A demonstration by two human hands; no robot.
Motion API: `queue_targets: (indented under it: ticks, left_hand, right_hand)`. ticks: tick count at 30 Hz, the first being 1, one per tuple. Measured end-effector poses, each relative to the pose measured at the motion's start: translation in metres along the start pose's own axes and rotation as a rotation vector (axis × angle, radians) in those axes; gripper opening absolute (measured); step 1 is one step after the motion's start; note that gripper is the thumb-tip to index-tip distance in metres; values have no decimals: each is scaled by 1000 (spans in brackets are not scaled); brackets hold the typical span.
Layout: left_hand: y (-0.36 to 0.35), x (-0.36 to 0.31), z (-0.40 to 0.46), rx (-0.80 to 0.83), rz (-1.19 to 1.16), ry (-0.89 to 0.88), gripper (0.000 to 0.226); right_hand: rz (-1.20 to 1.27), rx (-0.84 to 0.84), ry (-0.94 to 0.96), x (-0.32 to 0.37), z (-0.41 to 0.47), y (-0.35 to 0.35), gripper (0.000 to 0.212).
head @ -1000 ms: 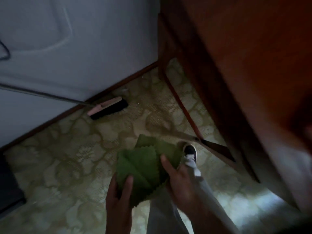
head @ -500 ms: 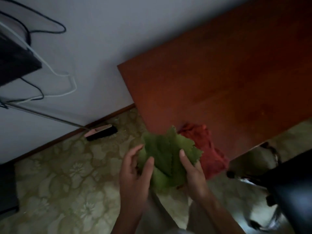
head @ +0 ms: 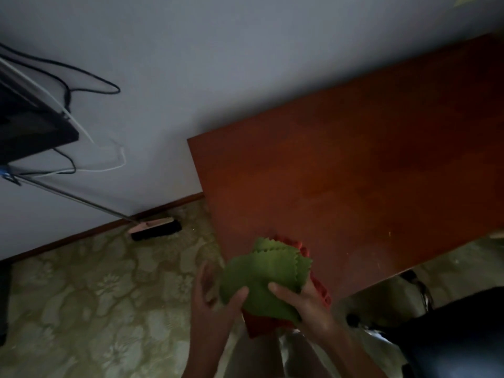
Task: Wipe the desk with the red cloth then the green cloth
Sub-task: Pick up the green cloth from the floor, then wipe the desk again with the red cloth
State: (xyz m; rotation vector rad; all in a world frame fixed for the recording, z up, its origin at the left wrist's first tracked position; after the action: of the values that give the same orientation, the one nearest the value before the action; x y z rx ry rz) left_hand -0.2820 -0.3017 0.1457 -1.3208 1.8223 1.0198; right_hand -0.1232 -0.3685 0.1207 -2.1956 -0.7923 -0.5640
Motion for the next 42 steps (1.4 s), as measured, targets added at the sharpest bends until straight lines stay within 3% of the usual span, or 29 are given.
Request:
queue_targets:
  ticks: [3, 5, 7, 10, 14, 18, 24, 28, 30, 33, 35, 38, 42]
  left_hand:
    - [5, 6, 52, 355, -289, 439, 112]
    - [3, 4, 80, 531, -262, 480, 96]
    - [-8, -4, 103, 594, -74, 366, 68]
    - [-27, -12, 148, 462, -10, 220, 37]
    - [-45, -29, 228, 317, 13, 67, 28]
    - [-69, -37, 288, 287, 114, 17, 34]
    - [-83, -25, 316, 53, 843, -428, 67]
    - [-83, -13, 268, -221, 787, -459, 62]
    - [-82, 4, 215, -152, 720, -565, 48]
    - [-92, 56, 98, 97, 809, -667, 50]
    - [-120, 96, 30, 168, 981, -594, 69]
    - [-180, 121, -2, -13, 1005, -232, 94]
    - [-243, 96, 21, -290, 873, -59, 78]
  right_hand:
    - [-128, -15, -37, 6, 23, -7, 38]
    - [-274, -36, -16, 11, 40, -9, 29]
    - [-438, -57, 43, 19, 57, -8, 25]
    - [-552, -196, 145, 29, 83, 3, 32]
    - [-708, -482, 252, 21, 85, 27, 38]
    - [-767, -517, 146, -2, 59, 63, 42]
    - [-702, -650, 179, -2, 11, 111, 47]
    - [-776, -687, 223, 12, 3, 163, 43]
    - [-849, -728, 269, 26, 10, 190, 43]
    - [-1100, -720, 337, 56, 30, 232, 44]
    - [-1289, -665, 406, 81, 48, 253, 47]
    - [-1476, -637, 507, 115, 70, 285, 48]
    - [-1588, -641, 411, 142, 77, 342, 51]
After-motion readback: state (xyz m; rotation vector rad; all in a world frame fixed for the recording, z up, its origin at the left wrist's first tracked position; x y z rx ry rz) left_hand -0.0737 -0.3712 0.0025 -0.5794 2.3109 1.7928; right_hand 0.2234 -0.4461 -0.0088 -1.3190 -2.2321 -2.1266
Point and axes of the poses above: each hand's wrist, its own z-axis towards the middle knuckle, its own y-axis out of the back of the hand, x = y × z, the point moved 1 cm from there along z, towards the middle knuckle, and after that the axes turned 2 degrees about -z, right-handed, at the moved point
